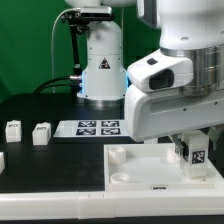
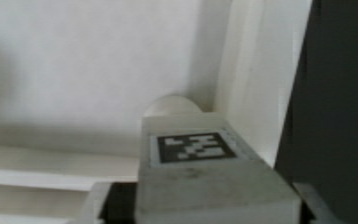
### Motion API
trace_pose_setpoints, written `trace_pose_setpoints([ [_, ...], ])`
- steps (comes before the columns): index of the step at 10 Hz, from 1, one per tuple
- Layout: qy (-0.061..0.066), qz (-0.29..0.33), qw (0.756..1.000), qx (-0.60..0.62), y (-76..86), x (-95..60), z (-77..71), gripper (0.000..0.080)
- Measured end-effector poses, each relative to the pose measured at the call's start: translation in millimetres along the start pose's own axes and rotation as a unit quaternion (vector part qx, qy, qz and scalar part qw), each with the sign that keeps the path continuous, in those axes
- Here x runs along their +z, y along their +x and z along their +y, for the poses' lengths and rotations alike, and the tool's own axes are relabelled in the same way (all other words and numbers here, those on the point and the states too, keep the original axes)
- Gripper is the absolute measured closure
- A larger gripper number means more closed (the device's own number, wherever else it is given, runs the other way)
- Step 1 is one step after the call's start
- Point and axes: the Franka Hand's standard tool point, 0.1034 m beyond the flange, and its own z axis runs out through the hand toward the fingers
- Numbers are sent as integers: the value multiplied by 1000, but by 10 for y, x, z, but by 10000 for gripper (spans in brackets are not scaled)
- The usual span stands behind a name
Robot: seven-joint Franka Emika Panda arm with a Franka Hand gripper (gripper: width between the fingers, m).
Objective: Assemble one leg
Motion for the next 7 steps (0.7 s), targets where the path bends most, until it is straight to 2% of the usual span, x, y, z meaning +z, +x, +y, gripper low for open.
trace_pose_setpoints([
  [3,2,1,1000,23,4,0,7,506],
  [4,5,9,998,67,21,-8,36,506],
  [6,8,15,973,232,30,6,12,506],
  [7,11,14,949,315,30,8,14,506],
])
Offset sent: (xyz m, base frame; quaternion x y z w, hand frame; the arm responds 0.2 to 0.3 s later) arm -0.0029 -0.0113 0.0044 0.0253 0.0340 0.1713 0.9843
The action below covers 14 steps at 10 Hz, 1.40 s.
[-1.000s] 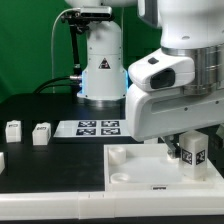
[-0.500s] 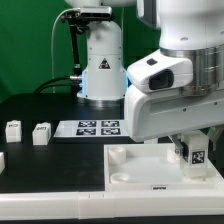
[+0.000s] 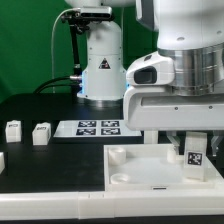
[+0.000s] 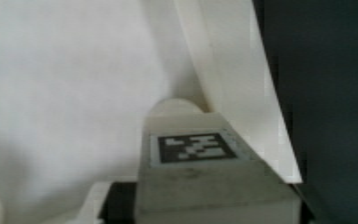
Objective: Assemble one leg
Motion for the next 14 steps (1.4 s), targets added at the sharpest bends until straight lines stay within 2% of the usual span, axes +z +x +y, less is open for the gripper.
trace_pose_setpoints([
  [2,3,-1,991,134,0,4,-6,506],
  [3,3,1,975,222,-6,8,-19,506],
  [5,6,-2,957,289,-15,8,-38,506],
  [6,6,-2,961,276,-14,8,-36,506],
  [7,6,-2,962,274,-18,13,-38,408],
  [8,6,-2,969,245,-18,14,-39,271],
  [9,5,-2,971,241,-39,19,-65,188],
  [10,5,-1,980,199,-46,20,-74,188],
  [11,1,2,997,80,-35,18,-60,157],
  [14,1,4,996,-86,-28,23,-51,150],
])
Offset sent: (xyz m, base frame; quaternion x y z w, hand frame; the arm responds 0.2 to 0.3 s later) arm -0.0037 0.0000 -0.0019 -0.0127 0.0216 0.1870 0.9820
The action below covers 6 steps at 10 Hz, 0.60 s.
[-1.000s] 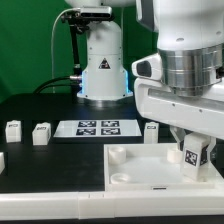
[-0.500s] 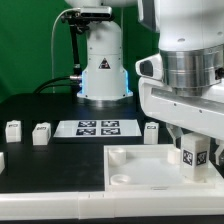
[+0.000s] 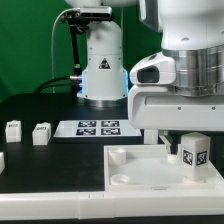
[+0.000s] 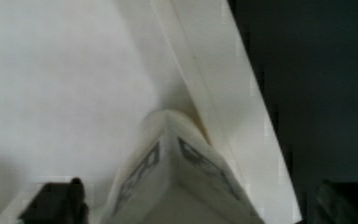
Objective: Assemble one leg
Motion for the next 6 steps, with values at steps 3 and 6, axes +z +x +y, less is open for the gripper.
trace_pose_setpoints([
  [3,-2,0,986,-166,-1,21,46,150],
  [6,-2,-2,962,-273,13,39,94,150],
])
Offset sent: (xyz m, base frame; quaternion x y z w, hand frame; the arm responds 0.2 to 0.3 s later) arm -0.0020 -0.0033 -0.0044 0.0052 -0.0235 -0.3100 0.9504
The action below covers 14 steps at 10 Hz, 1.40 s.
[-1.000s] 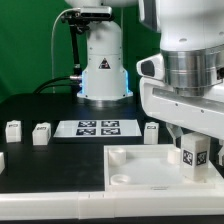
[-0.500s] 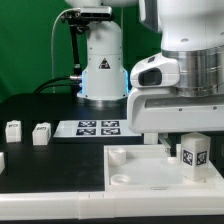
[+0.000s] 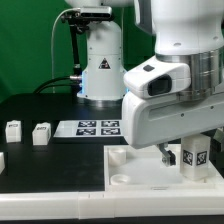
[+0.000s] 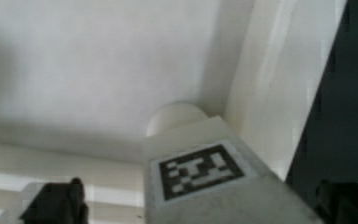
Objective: Assemble one leg
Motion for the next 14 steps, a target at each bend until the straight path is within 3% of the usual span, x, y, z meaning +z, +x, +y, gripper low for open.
trace_pose_setpoints([
  [1,0,0,1000,0,0,0,1,277],
  [2,0,0,1000,0,0,0,2,277],
  [4,0,0,1000,24,-1,0,6,516],
  [6,0,0,1000,30,0,0,6,515],
  [8,0,2,982,191,8,-6,-12,515],
  [10,-2,1,947,321,5,-3,-29,515],
  [13,-5,4,855,518,5,29,-70,515],
  [14,-7,8,812,584,9,38,-86,515],
])
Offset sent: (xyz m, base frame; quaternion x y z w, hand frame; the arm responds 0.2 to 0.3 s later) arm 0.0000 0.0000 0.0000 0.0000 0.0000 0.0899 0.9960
